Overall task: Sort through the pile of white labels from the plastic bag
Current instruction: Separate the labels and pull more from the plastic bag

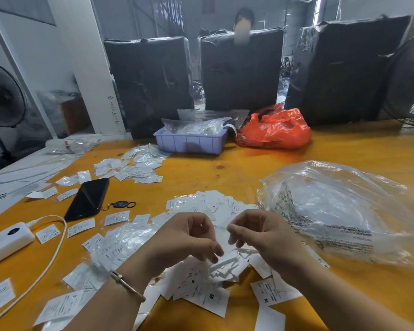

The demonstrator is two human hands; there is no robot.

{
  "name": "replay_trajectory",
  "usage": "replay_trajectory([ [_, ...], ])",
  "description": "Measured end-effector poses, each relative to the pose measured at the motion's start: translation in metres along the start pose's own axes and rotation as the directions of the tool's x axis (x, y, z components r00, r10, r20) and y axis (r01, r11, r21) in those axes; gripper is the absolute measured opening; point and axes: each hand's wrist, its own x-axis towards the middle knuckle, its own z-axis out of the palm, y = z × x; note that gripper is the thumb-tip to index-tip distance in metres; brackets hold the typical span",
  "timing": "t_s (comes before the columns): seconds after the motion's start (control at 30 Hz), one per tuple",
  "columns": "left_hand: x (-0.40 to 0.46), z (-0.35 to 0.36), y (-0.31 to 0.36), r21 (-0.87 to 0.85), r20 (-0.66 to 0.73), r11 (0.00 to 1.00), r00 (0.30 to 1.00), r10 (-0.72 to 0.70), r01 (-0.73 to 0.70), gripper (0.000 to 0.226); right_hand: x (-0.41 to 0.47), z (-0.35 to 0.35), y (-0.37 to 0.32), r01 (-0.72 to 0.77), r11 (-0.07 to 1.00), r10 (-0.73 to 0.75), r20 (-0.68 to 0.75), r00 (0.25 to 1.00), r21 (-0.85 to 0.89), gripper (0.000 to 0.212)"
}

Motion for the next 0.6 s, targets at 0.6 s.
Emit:
replay_trajectory([
  [0.6,0.007,-0.010,-0.008,-0.011,-0.510,0.991,0.854,0.107,-0.131,0.012,0.013,0.008,0.025,0.222,0.676,-0.089,0.221,0.971,-0.703,0.038],
])
